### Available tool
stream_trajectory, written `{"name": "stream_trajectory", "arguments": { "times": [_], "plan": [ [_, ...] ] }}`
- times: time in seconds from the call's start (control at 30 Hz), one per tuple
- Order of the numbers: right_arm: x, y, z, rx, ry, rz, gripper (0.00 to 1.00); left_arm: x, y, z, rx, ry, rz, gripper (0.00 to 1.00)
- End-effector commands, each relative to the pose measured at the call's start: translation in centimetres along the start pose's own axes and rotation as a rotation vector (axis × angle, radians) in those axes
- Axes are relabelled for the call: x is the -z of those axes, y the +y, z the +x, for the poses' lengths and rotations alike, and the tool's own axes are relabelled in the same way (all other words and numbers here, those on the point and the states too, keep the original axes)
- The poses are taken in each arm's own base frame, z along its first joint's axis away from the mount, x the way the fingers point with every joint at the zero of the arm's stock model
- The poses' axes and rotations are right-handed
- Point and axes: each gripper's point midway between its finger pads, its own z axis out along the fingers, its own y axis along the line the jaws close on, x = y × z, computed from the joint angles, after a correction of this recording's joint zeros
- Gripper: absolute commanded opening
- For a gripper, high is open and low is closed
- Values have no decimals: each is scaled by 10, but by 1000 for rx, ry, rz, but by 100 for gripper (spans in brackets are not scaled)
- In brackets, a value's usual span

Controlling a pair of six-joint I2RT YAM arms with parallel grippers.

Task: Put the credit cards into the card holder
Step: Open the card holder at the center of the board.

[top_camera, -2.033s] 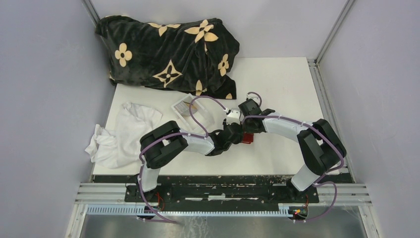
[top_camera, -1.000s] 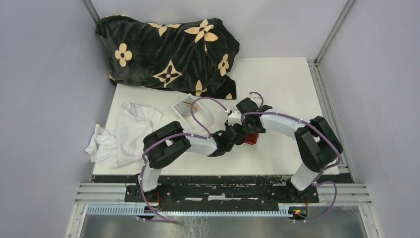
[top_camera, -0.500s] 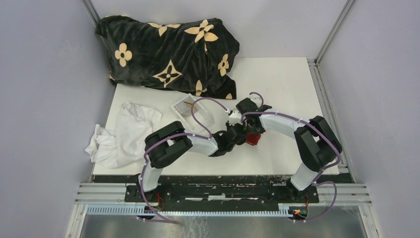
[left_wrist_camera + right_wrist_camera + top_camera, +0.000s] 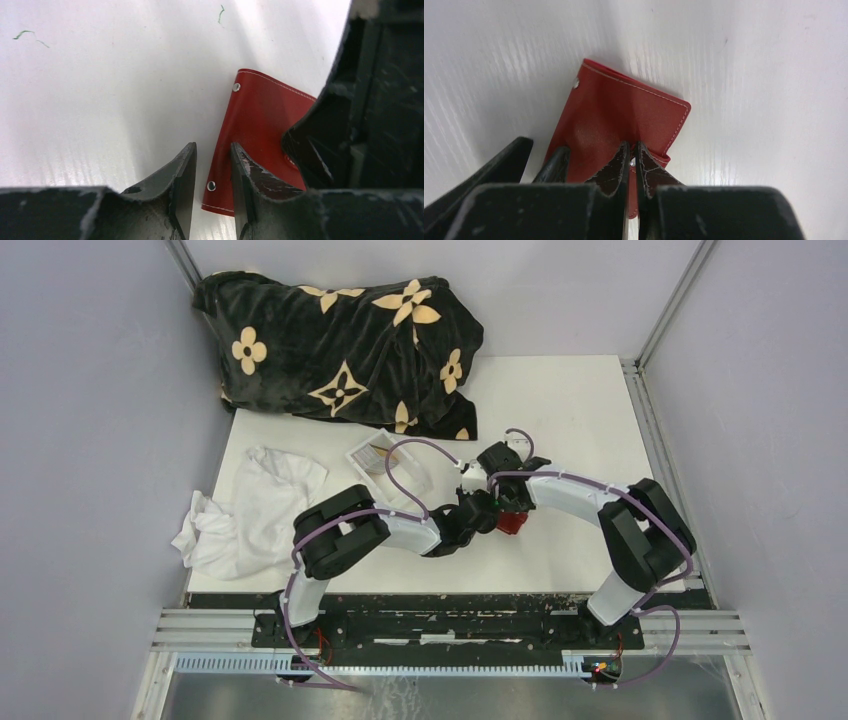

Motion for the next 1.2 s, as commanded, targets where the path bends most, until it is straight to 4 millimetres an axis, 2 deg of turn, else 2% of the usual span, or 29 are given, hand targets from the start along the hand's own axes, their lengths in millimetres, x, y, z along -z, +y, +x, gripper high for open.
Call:
{"name": "stream_trajectory", "arguments": {
  "times": [0.0,0.2,0.37,0.53,0.8,0.97,1.17],
  "plan": [
    [7,-26,41,21,95,35,5,9,71,86,-162,248,-178,37],
    [29,-14,27,-80,34,-103,2,10,76,89,-166,255,-194,34],
    [43,-19,16,-132,-14,-135,1,10,81,94,-172,264,-211,32],
    [47,-24,13,-144,-27,-141,1,12,88,100,-166,273,-227,32],
    [43,-37,9,-163,-28,-105,1,23,93,71,-183,206,-275,33],
    [33,-24,-9,-134,-13,-119,1,35,103,69,-178,202,-296,33],
    [24,10,-42,-96,1,-180,1,52,118,62,-170,183,-335,34]
  ]
}}
